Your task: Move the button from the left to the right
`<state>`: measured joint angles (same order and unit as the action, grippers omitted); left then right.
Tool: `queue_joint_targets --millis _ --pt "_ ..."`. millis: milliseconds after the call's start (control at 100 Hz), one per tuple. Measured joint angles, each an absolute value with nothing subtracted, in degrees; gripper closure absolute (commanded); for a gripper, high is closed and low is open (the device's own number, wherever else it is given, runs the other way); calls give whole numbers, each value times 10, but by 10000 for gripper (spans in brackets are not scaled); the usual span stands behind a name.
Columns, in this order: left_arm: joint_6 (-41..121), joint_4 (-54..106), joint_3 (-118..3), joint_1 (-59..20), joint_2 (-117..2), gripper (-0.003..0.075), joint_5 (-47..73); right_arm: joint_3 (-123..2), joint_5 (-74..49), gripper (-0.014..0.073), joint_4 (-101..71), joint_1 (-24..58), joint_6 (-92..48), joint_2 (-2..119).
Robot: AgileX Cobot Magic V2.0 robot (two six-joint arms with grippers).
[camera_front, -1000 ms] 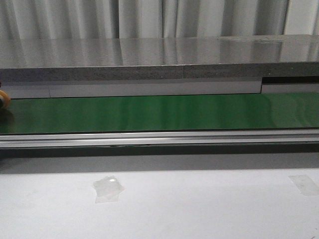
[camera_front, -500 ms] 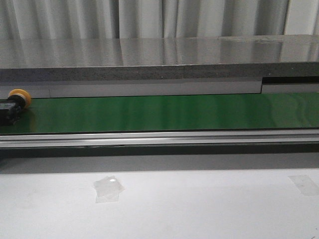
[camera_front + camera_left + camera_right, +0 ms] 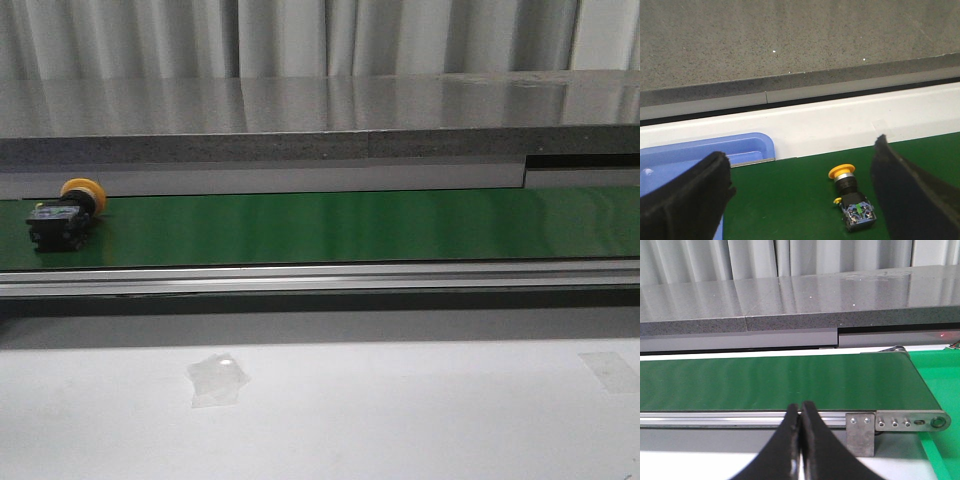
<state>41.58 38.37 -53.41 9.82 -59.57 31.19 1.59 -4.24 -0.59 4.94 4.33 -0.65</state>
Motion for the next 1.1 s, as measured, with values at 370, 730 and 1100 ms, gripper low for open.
queue_joint_targets --millis 370,730,1100 --pt "467 451 -326 98 -361 164 225 16 -42 662 -6 49 43 -7" --pt "468 461 -230 98 -241 166 221 16 -42 662 -6 49 43 -7" --pt "468 462 -227 98 -238 423 221 16 -42 662 -6 49 43 -7"
